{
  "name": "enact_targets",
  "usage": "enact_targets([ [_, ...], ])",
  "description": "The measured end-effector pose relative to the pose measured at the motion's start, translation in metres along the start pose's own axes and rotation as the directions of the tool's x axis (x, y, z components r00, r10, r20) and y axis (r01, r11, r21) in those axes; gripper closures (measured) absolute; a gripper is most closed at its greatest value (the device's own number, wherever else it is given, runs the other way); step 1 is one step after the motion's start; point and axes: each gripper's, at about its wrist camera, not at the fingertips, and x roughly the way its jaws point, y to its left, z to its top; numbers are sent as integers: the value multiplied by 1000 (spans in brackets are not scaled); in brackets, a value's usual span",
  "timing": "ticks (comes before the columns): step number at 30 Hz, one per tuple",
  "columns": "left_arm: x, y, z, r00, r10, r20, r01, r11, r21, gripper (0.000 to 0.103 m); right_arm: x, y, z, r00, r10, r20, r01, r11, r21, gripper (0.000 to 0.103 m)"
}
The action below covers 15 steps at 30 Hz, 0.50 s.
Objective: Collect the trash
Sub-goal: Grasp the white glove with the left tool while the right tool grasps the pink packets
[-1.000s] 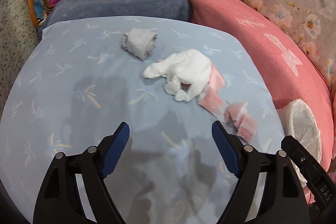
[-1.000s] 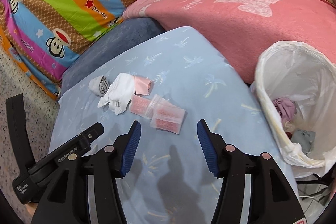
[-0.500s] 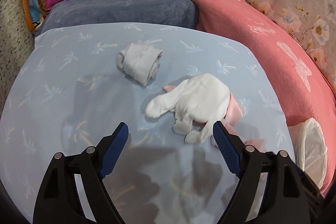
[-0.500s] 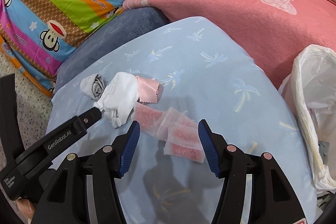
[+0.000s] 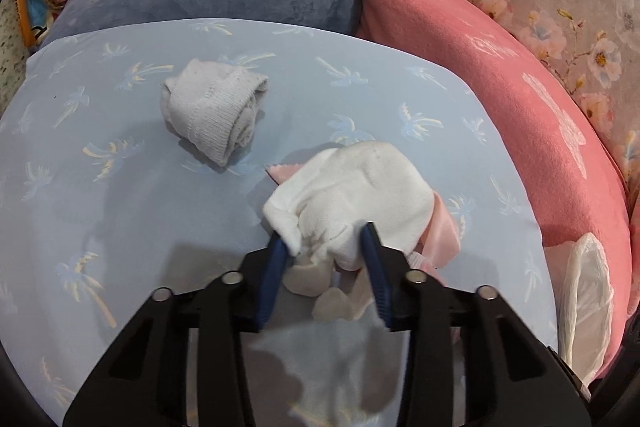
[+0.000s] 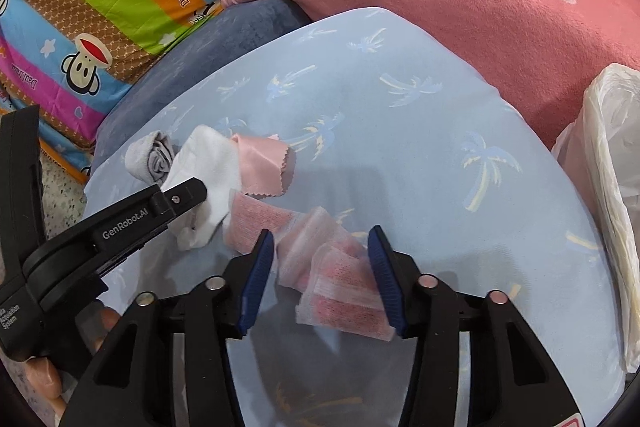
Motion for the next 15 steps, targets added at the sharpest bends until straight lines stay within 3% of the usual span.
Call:
enact_targets([
  [1,-2,-1,-1,1000,-8,-1,8,1000,6,80,0,0,-1,1000,0,-1,0,1000,0,66],
  [4,-8,-2,-7,1000,-13,-3,13,1000,11,85,-3,-1,-5,1000,11,-6,-11,1000,3,74],
  [9,-22,-5,-20,1000,-19,-1,19,1000,18,89,-13,-4,-16,999,41,-14,-41,999,14,84],
  [15,-33,-10,-34,1000,-22,-12,22,1000,13,89,-29,-8,-33,998,65,-19,-65,997,31,88],
])
